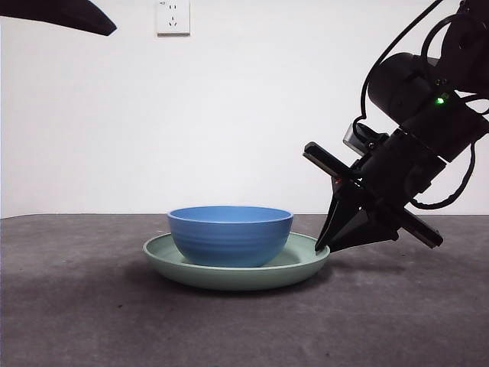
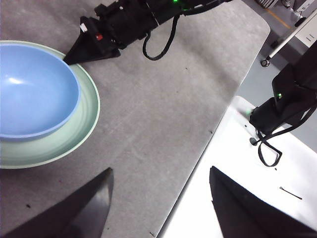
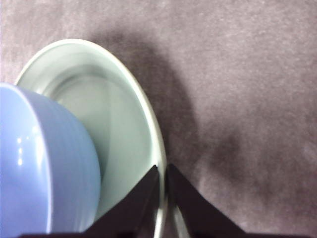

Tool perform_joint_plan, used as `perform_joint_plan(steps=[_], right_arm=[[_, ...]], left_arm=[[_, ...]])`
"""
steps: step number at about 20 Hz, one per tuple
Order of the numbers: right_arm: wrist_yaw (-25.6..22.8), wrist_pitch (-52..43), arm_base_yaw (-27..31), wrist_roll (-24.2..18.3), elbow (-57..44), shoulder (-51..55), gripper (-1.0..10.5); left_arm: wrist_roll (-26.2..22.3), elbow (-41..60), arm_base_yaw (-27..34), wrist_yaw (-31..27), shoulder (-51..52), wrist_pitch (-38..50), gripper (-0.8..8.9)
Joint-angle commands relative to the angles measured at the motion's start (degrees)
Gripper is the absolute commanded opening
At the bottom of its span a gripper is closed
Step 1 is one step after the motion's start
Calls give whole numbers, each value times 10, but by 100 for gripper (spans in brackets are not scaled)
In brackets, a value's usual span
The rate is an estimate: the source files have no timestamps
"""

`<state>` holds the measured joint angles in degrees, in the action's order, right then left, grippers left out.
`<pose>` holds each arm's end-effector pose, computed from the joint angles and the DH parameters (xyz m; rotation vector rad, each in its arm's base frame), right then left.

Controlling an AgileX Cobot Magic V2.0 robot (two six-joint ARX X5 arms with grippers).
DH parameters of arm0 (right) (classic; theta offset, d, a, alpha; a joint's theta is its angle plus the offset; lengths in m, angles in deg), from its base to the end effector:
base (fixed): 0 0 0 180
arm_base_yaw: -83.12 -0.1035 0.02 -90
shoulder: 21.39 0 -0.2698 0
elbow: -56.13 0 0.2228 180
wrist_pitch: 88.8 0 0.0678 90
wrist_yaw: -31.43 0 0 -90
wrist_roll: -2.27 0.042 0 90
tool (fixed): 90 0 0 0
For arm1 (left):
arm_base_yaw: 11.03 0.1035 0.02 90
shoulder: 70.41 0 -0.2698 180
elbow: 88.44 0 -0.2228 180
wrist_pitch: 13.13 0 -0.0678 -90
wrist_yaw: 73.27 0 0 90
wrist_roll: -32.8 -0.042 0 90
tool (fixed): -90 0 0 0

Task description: Pick up the blue bowl, put it on the green plate, put it on desk

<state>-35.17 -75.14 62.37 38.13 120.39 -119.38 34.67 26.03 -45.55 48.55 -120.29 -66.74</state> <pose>0.2885 0.1271 0.1687 0.5784 1.0454 0.4363 0.1047 -0.0989 0.3063 -0.0113 0.7177 -1.1017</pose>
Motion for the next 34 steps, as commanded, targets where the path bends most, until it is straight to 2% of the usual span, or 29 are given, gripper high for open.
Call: perform_joint_plan(steps=[1,4,9,11,18,22,24,34], right_arm=[[3,-8,-9,5,10,-9,20],[1,-10,-9,6,10,-8,189],[-24,5,-9,-2,10,31,195],[-38,34,-6,-24,10,74,195],[-38,190,-6,-165,10,293,195],[-18,332,-6,-236,10,417,195],[-9,372,-6,-257,10,450,195],[94,540,-6,-333,10,544,195]], left_arm=[[-13,-4,-3,3,-4,2,312],[-13,-4,-3,3,-4,2,312],[-13,-4,-3,3,-4,2,312],[-12,-4,-3,3,-4,2,312],[-12,-4,-3,3,-4,3,312],[-12,-4,-3,3,-4,2,312],[-12,-4,-3,3,-4,2,312],[-8,-4,-3,3,-4,-12,312]])
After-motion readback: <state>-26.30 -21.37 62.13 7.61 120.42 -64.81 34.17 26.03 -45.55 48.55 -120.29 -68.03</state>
